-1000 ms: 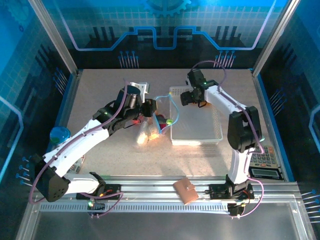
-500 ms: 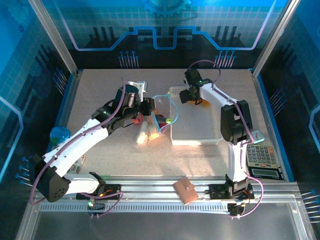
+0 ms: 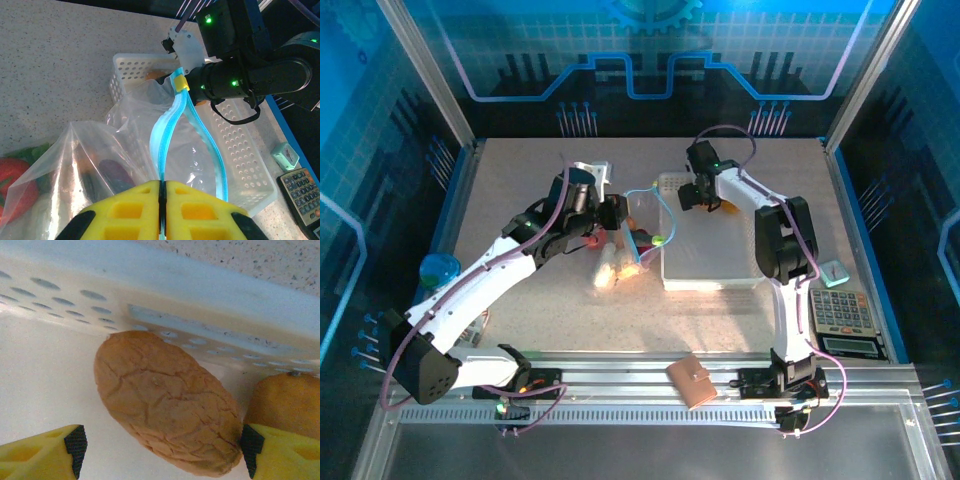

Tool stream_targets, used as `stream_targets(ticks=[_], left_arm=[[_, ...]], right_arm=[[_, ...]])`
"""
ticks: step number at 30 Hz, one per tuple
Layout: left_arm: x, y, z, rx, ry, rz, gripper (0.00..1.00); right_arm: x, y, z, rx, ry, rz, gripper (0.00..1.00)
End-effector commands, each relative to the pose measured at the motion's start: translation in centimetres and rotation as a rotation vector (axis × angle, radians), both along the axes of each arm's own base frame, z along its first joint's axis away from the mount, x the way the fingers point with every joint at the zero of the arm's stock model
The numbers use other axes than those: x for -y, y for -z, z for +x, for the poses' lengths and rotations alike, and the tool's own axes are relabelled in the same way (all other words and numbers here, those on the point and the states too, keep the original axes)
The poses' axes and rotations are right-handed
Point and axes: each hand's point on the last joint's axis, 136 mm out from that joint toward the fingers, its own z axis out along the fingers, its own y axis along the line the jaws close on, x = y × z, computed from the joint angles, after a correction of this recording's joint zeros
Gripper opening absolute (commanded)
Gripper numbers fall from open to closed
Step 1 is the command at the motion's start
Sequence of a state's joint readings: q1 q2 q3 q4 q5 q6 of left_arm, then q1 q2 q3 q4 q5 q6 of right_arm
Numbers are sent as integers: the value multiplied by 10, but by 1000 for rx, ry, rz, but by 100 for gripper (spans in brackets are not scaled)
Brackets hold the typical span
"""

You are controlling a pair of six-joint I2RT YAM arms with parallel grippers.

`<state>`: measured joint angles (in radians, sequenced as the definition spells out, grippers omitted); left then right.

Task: Place the food in the zip-top bag and seal the zipper

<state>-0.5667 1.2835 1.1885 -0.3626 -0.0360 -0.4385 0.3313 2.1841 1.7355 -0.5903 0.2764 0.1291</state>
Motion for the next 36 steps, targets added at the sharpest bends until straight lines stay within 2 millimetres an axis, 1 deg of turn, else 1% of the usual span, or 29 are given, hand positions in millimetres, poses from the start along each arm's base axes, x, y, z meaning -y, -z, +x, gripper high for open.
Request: stream_targets(ticks=[1, 6, 10, 13, 17, 23, 30, 36], left_arm=[[-4, -3, -7, 0, 7, -7, 11], [-4, -4, -7, 1, 8, -10, 11], [-3, -3, -7, -1, 11, -12, 11], [-3, -3, -7, 0, 11, -17, 11], [-4, -4, -9, 1, 12, -17, 11], [-8, -5, -10, 8, 4, -14, 11], [-8, -3, -10, 5, 2, -12, 11], [-9, -4, -9, 5, 0, -11, 11]], right_arm=[[1, 5, -2, -34, -2, 20, 82], [-6, 0, -19, -61, -17, 82, 82], [-15, -5, -34, -93, -33, 157, 82], [-18, -5, -38, -102, -30, 181, 82], [-13, -4, -31, -86, 3, 155, 82], [-24, -4, -24, -65, -24, 160, 84], [-26, 1, -10, -33, -34, 131, 84], [-18, 6, 1, -3, -19, 71, 87]])
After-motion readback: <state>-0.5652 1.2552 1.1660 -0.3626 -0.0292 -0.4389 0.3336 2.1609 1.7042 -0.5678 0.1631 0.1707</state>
